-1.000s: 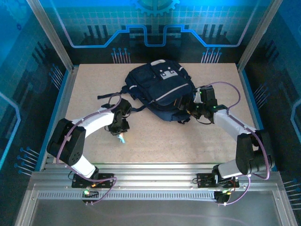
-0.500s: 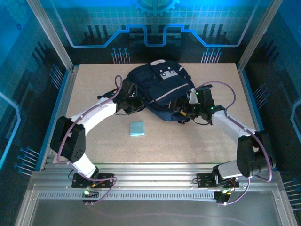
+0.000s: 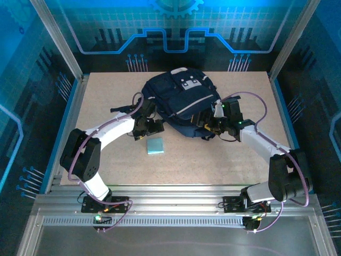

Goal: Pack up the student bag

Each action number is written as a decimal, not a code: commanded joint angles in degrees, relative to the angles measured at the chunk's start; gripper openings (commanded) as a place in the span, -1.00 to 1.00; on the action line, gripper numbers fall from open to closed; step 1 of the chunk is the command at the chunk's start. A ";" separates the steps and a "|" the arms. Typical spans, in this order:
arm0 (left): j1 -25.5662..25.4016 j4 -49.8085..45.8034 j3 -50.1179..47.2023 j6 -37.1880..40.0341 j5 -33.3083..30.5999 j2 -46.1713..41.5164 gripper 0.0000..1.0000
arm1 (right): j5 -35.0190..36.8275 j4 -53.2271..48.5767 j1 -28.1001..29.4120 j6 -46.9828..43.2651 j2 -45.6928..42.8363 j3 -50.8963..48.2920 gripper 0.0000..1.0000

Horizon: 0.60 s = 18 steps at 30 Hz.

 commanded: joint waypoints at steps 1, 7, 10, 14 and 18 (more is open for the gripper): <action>-2.06 -2.75 -1.09 1.14 -1.79 1.25 0.91 | 0.85 0.47 0.88 -0.01 -0.17 -0.49 1.00; -4.29 -3.06 1.03 1.34 -1.32 7.30 0.94 | 1.25 0.29 0.85 -0.02 -0.88 -1.03 1.00; -4.84 -2.87 1.22 1.67 -1.84 9.31 0.94 | 1.83 -0.01 0.88 -0.15 -1.43 -1.39 1.00; -4.79 -2.10 0.35 1.63 -2.13 11.06 0.86 | 2.25 -0.36 0.89 -0.46 -1.84 -1.55 1.00; -4.85 -0.99 0.07 1.01 -1.94 10.59 0.67 | 1.98 -0.49 0.87 -0.81 -1.89 -1.36 1.00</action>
